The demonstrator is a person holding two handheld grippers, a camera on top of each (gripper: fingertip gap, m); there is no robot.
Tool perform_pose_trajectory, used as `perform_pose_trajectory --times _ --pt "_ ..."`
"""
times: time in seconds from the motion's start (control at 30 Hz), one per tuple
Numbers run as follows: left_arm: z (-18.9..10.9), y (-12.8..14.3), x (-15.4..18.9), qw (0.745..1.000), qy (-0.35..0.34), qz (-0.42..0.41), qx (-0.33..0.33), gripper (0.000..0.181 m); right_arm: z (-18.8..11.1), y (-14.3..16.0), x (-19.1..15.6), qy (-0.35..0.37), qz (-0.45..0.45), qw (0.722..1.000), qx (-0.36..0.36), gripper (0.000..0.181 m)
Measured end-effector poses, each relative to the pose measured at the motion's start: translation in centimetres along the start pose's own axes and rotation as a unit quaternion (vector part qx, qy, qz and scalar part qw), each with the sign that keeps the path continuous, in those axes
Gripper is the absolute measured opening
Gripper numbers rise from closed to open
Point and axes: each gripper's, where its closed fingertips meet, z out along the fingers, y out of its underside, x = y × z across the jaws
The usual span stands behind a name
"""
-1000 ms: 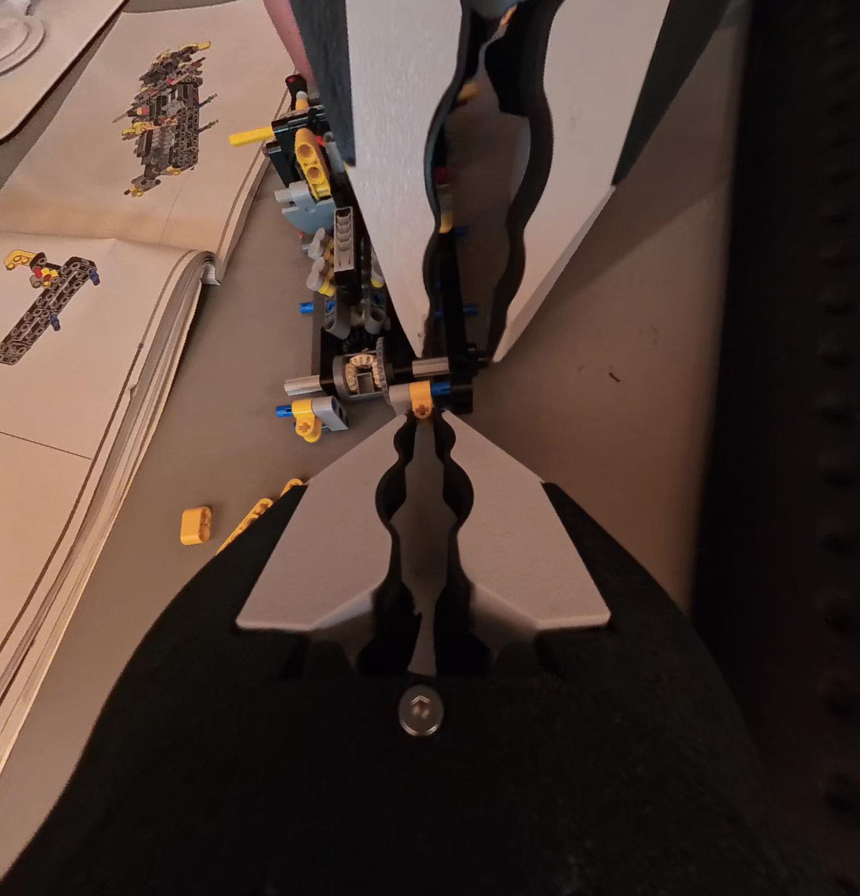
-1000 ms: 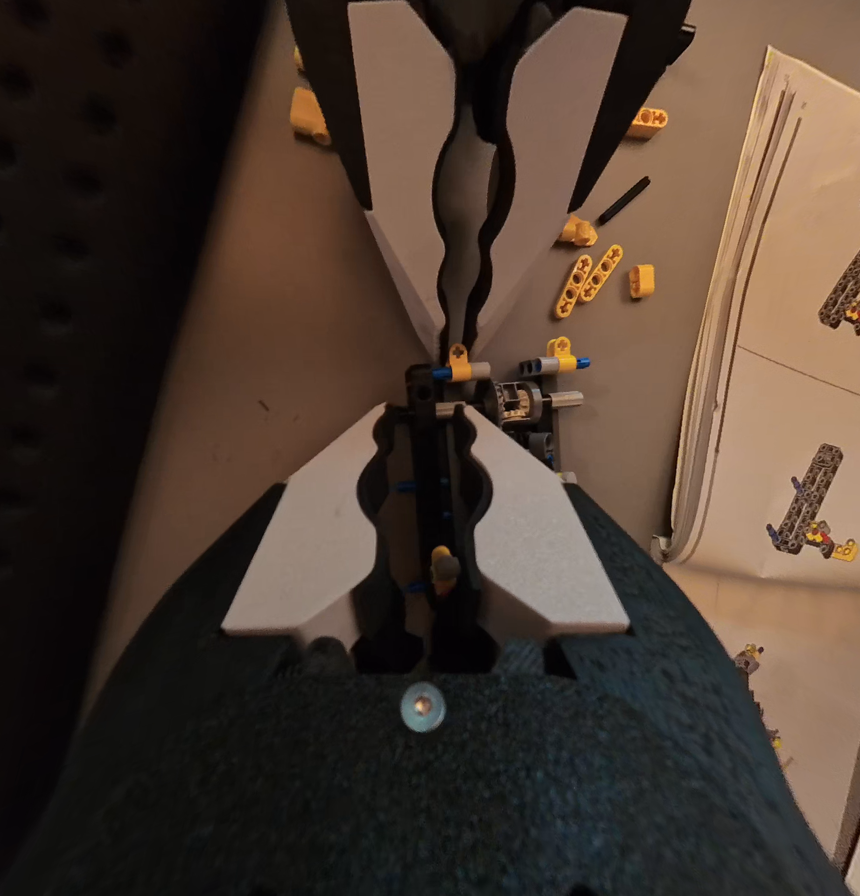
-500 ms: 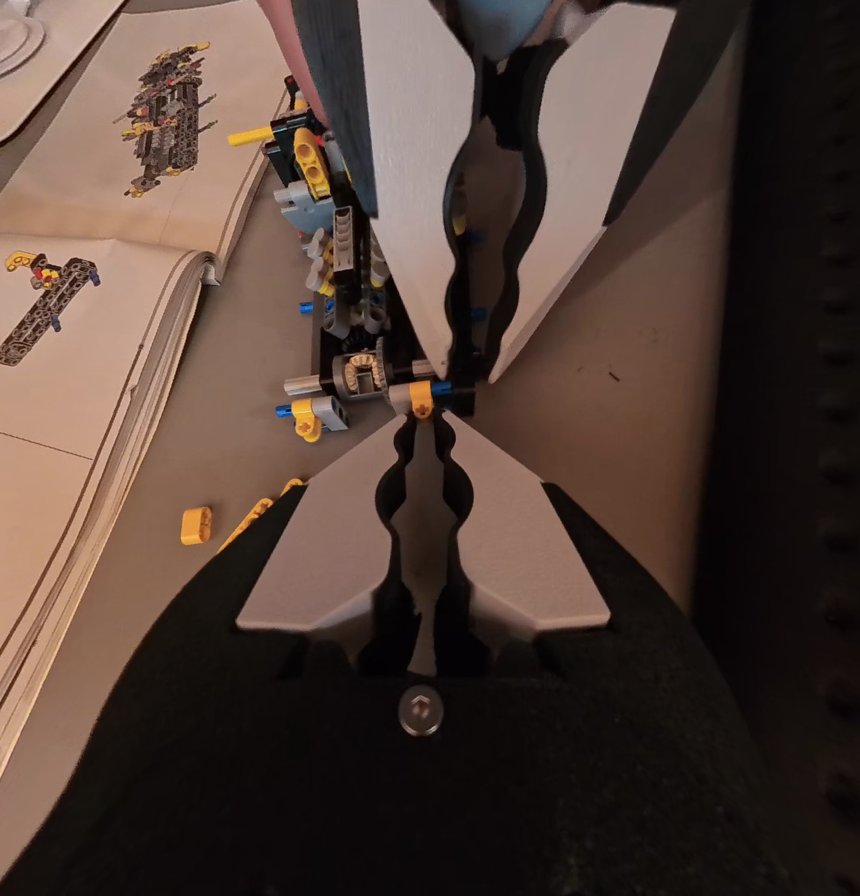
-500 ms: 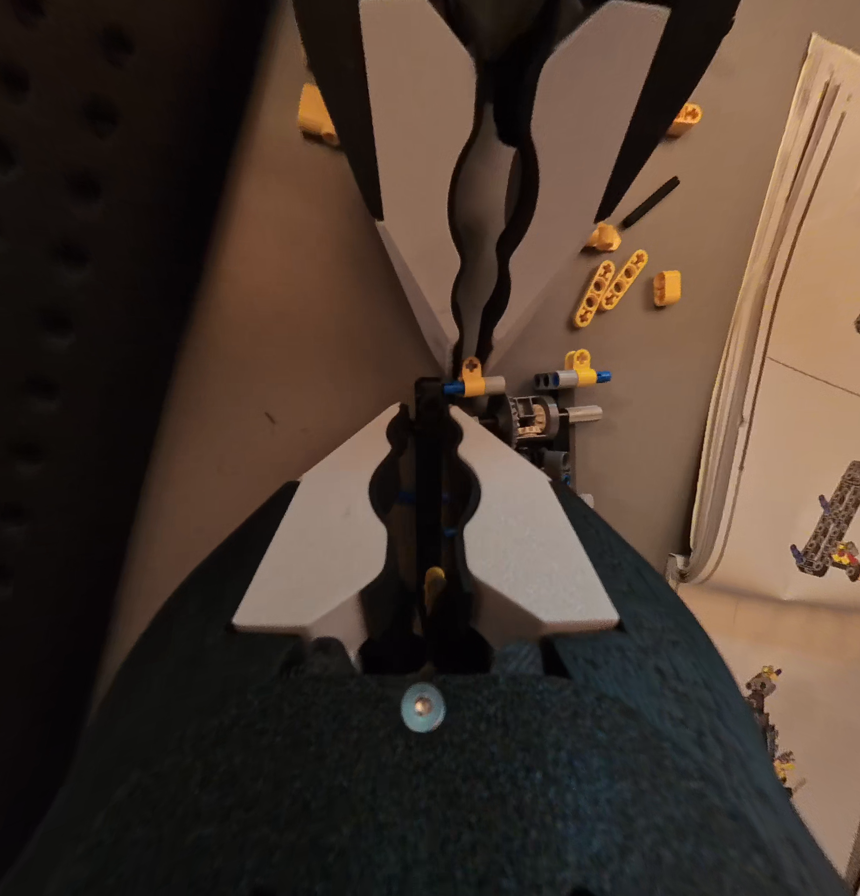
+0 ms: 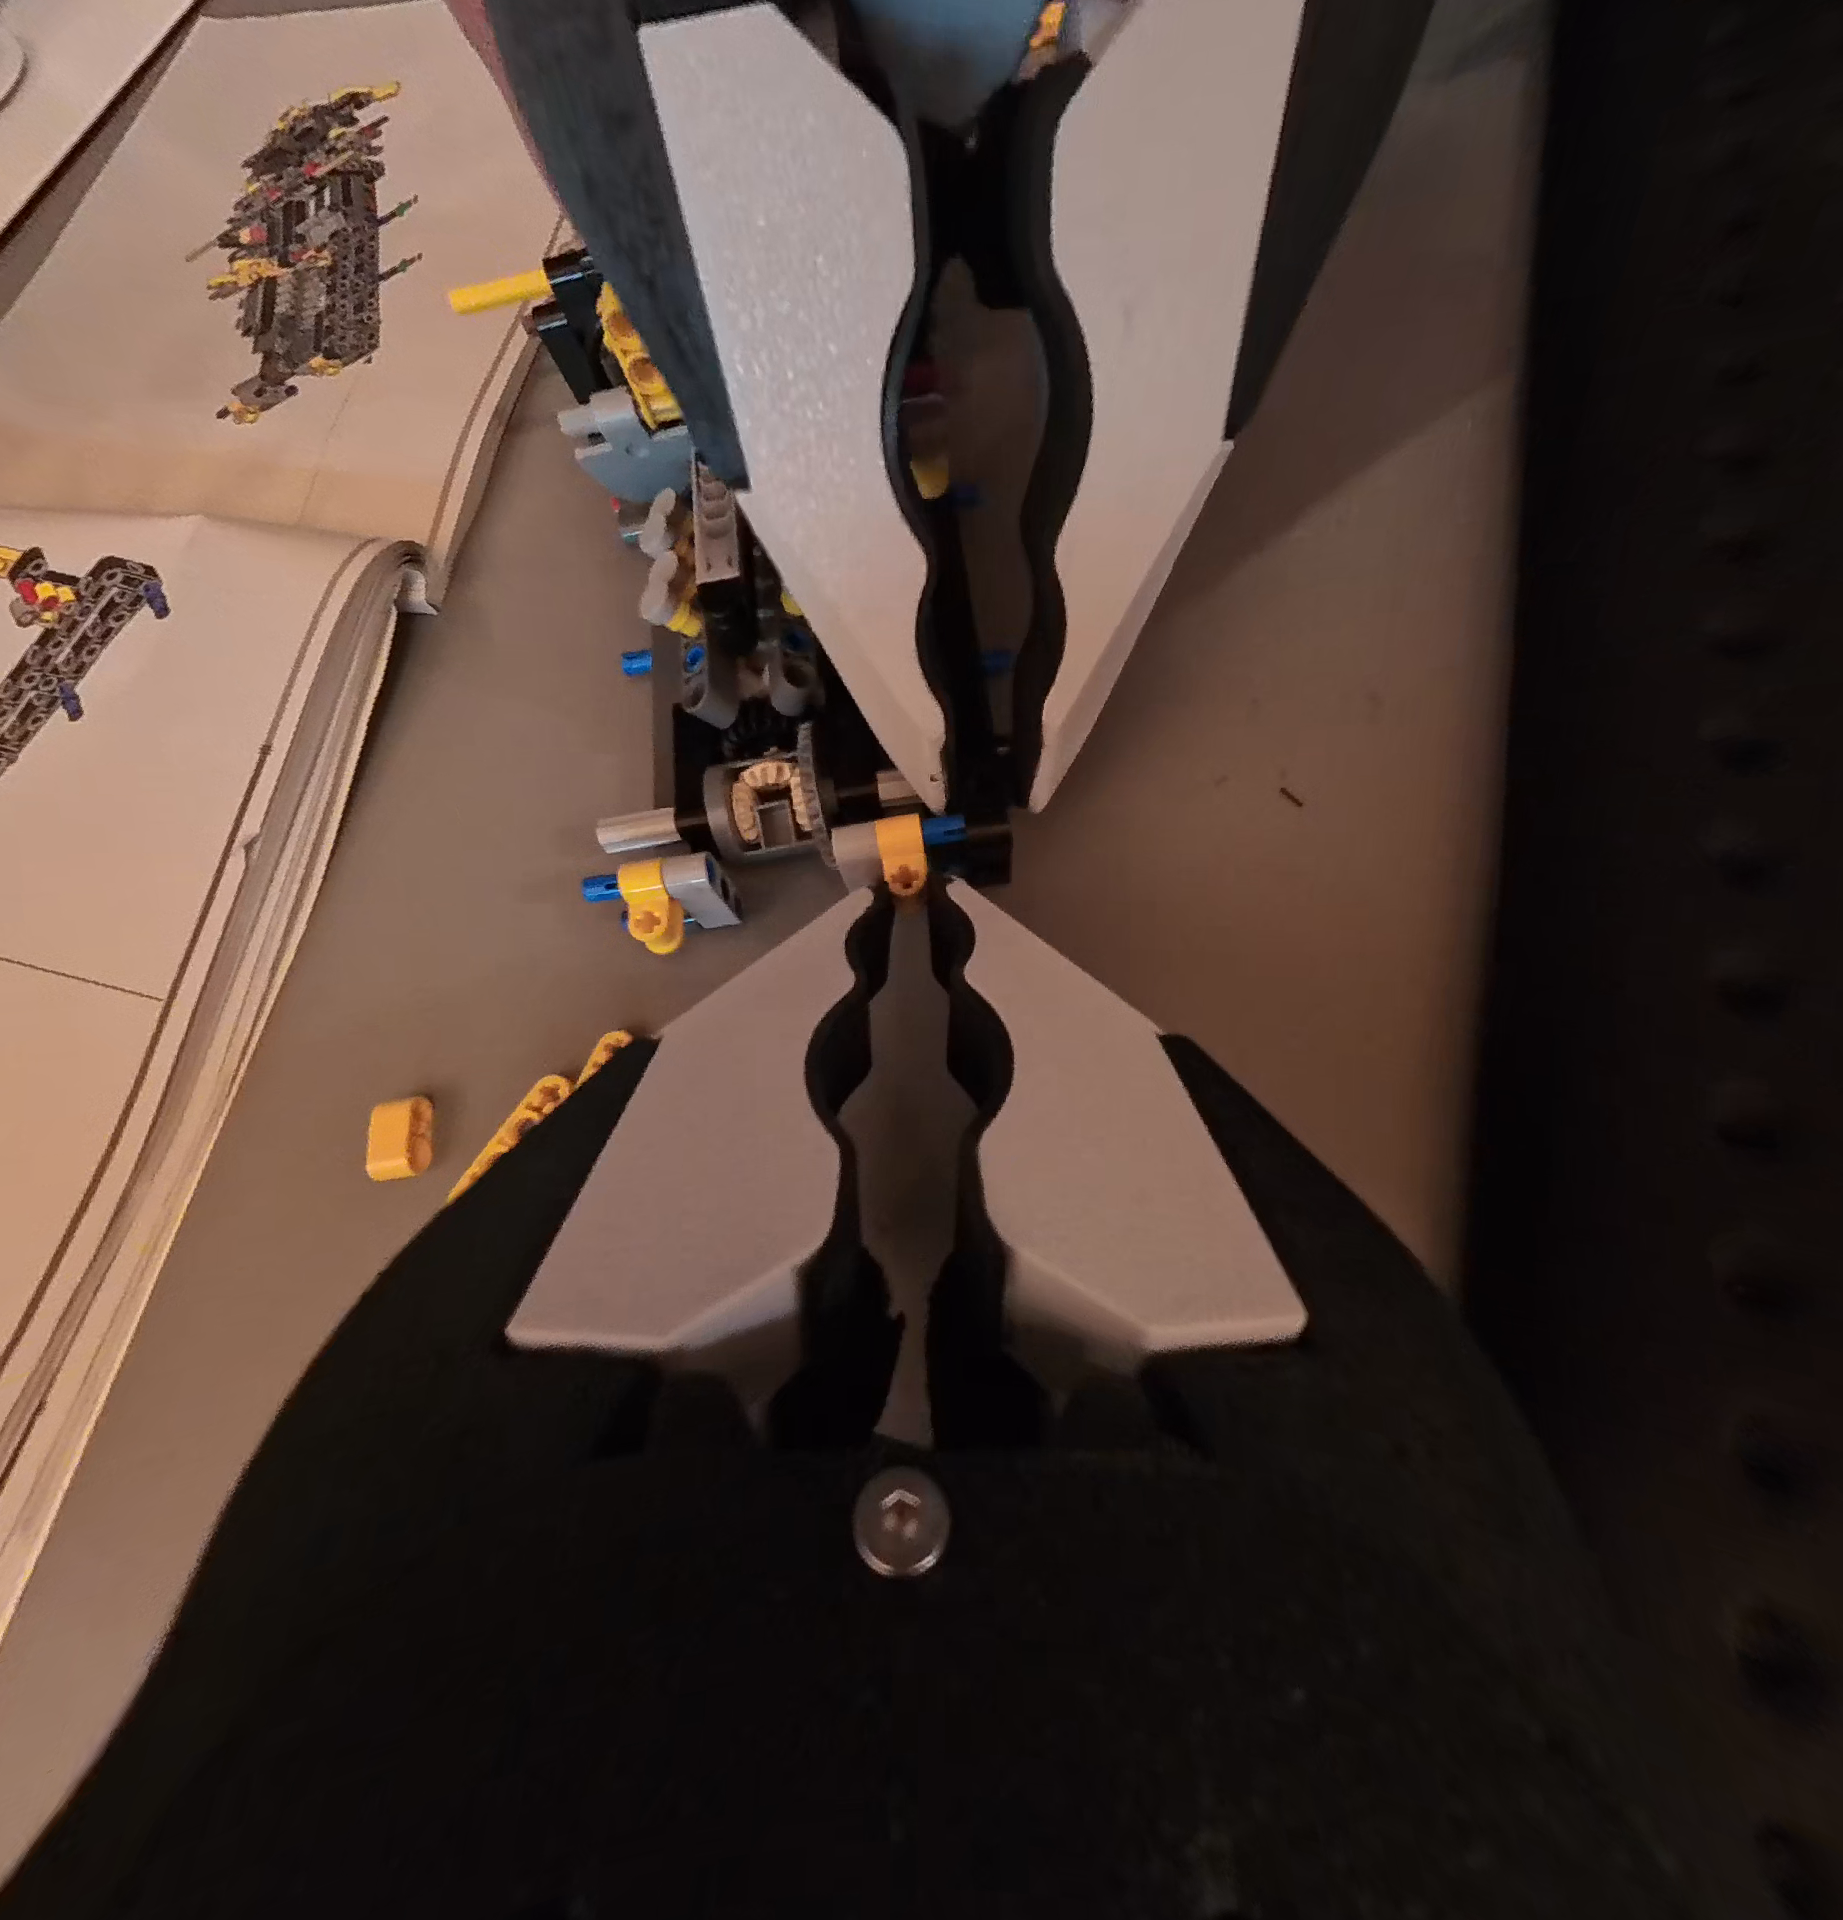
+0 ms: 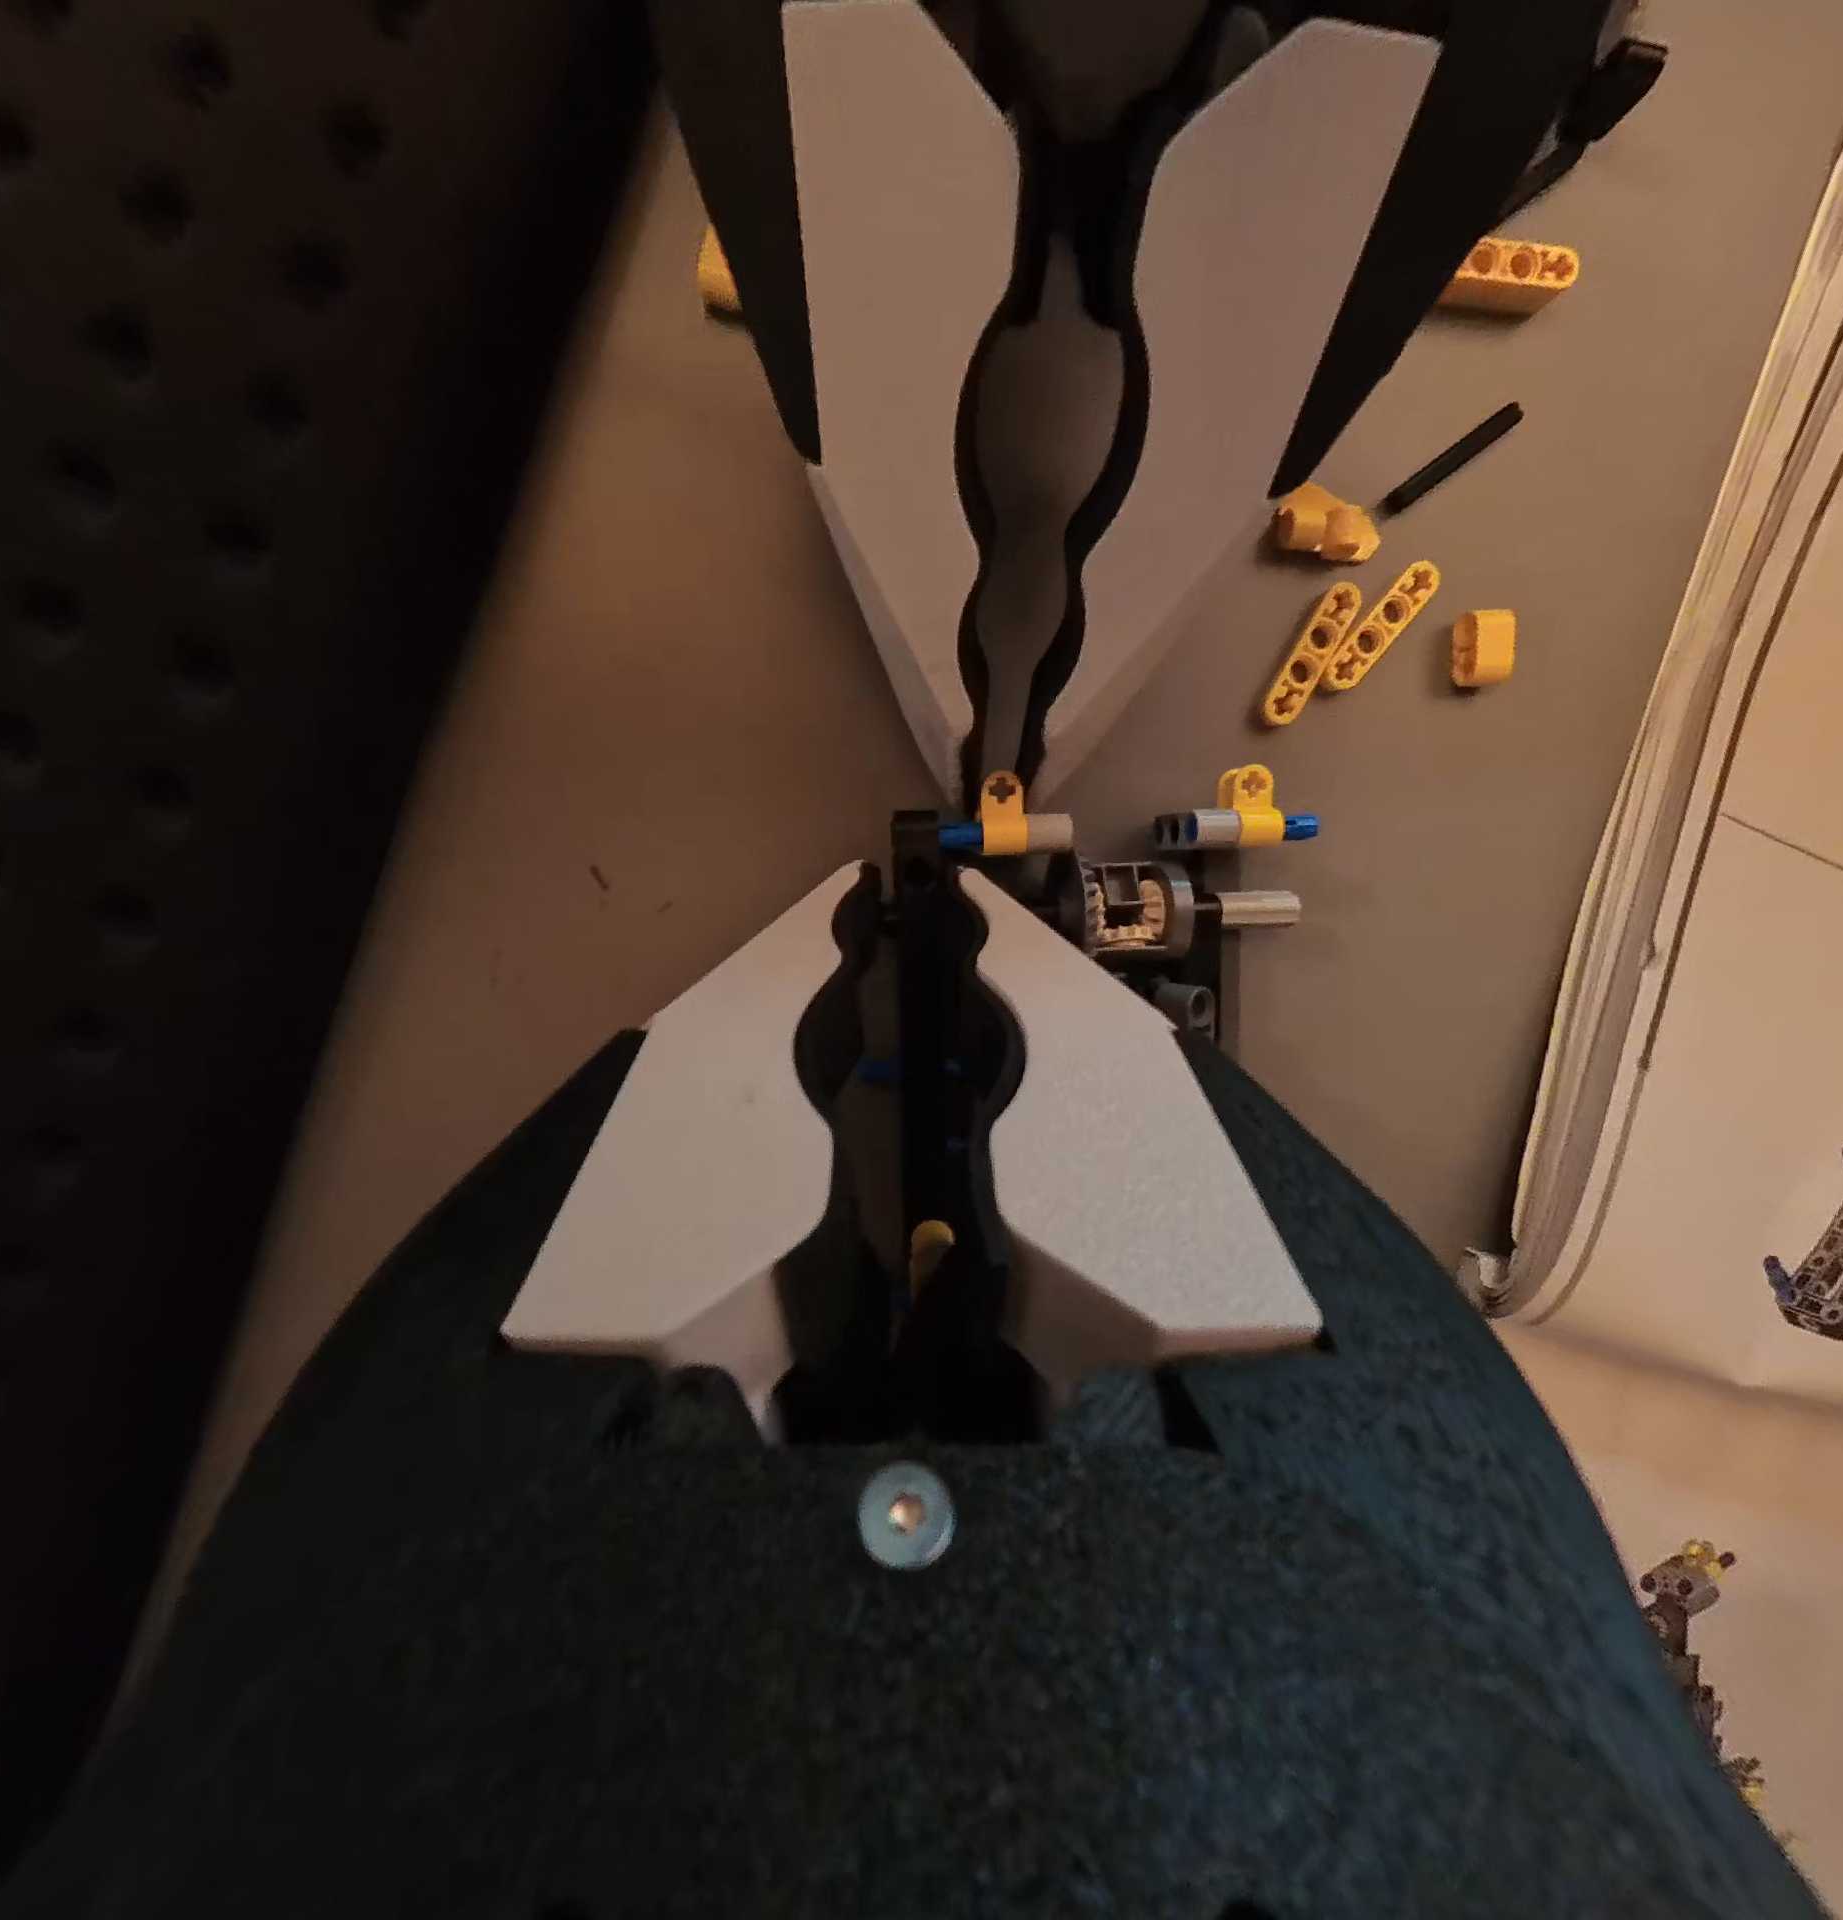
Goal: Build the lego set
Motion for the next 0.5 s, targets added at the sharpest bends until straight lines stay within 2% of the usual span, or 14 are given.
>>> perform_pose_trajectory --times 0.1,0.13,0.17,0.3,0.5 --pt "-0.2 0.1 -0.2 1.0 -0.003 -0.007 -0.006 0.008 0.0 0.0 0.2 -0.001 0.006 1.0 0.006 0.011" --pt "-0.4 0.1 -0.3 1.0 -0.005 -0.006 -0.004 0.014 0.0 0.0 0.3 0.001 0.006 1.0 0.004 0.011" --pt "-0.6 0.1 -0.4 1.0 -0.006 -0.009 0.0 0.029 0.0 0.0 0.5 0.003 0.007 1.0 0.003 0.011" --pt "-1.0 -0.6 0.1 0.999 0.022 -0.023 0.017 0.036 0.0 -0.1 0.6 0.002 0.012 1.0 0.005 0.011" --pt "0.4 -0.4 -0.7 1.0 0.008 -0.012 -0.014 0.041 0.1 0.2 0.6 -0.003 0.019 1.0 0.003 0.011"
